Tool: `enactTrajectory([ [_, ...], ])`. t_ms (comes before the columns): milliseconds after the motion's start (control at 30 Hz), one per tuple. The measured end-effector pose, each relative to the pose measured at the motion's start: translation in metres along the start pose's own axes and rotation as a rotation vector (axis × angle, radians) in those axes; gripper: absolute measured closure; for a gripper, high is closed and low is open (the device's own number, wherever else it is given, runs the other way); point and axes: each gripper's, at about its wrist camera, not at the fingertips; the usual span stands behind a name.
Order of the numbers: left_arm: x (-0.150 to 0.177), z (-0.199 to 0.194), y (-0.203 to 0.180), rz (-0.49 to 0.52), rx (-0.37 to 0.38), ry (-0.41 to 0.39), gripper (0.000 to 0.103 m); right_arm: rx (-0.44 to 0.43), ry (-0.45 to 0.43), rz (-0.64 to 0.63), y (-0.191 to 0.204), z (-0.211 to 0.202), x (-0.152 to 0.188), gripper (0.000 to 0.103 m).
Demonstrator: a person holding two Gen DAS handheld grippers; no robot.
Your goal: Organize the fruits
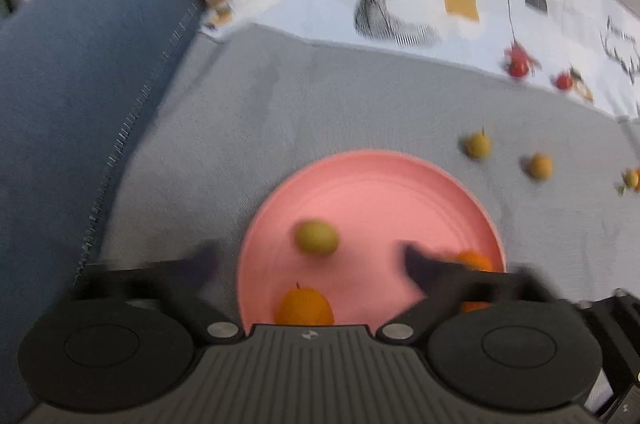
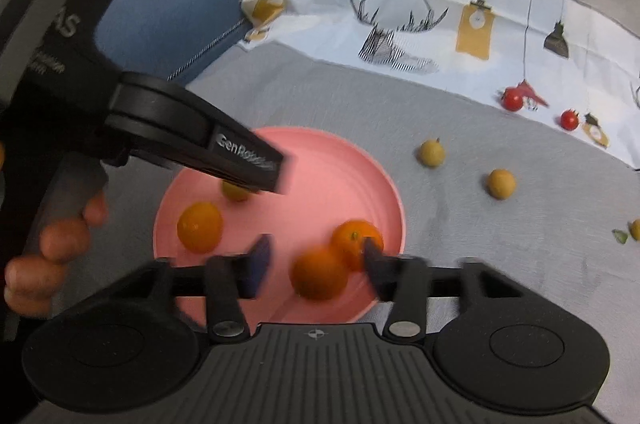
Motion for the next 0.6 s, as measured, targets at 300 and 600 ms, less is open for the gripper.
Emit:
enactTrajectory([
  [300, 0.044, -0.059, 0.025, 0.046, -0.031, -0.042, 0.0, 0.021, 0.018, 0.056, 0.013, -0.05, 0.02, 0.008],
  [600, 0.11, -0.134, 0.056, 0.048, -0.072, -0.081, 0.0, 0.055, -0.019, 0.029, 0.046, -0.117, 0.044, 0.002],
])
Point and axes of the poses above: each gripper's, at about its wrist camera, not at the fingertips, and z roughly the way its jaws point, y to its left, x to its underside, and after that the axes turned 13 degrees about -x, right-handed
